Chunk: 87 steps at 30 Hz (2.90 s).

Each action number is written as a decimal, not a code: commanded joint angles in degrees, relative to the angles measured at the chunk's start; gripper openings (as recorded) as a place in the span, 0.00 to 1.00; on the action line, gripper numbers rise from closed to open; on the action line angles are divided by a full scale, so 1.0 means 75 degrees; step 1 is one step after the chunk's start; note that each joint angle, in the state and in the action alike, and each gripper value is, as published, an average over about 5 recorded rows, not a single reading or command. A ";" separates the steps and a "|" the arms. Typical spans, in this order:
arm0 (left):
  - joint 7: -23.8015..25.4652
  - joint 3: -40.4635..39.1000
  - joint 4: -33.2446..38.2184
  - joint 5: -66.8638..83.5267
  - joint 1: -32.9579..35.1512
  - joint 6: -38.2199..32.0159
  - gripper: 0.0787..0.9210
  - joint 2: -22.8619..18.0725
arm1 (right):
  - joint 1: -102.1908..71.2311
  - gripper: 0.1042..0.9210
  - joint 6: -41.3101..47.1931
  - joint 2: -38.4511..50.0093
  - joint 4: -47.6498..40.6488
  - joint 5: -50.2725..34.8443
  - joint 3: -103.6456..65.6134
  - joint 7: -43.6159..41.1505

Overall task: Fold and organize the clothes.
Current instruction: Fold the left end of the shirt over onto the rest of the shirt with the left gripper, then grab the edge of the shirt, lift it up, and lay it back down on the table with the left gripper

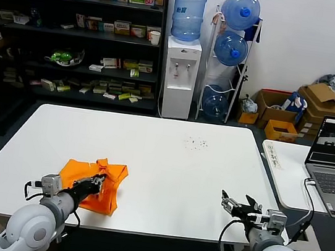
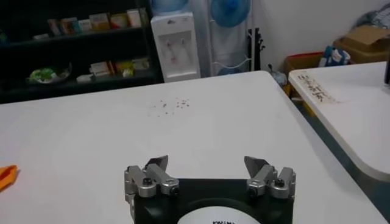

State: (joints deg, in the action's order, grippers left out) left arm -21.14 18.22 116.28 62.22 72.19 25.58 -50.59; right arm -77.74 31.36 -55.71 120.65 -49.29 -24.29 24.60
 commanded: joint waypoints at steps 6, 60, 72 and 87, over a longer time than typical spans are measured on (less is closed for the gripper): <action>0.0770 0.0663 -0.0197 -0.0452 0.0277 0.0126 0.42 0.0824 | -0.0002 0.88 -0.0020 -0.0011 -0.0018 -0.0004 0.0012 -0.0058; 0.3740 0.0202 -0.3598 -0.0631 -0.0361 -0.0449 0.51 0.2166 | -0.0014 0.88 -0.0082 -0.0095 -0.0091 0.0040 0.0055 -0.0137; 0.3271 0.0787 -0.2592 -0.0708 -0.0077 -0.0723 0.10 0.1856 | -0.0033 0.88 -0.0134 -0.0172 -0.0153 0.0116 0.0043 -0.0175; 0.2317 0.4045 0.0210 -0.3243 0.2148 0.0239 0.03 0.1747 | 0.0213 0.88 -0.0366 -0.0361 -0.0433 0.0286 0.0294 -0.0513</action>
State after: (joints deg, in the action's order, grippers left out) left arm -0.30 31.02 106.94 47.67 76.32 22.86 -38.37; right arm -76.72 29.10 -58.17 117.92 -47.34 -22.77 21.84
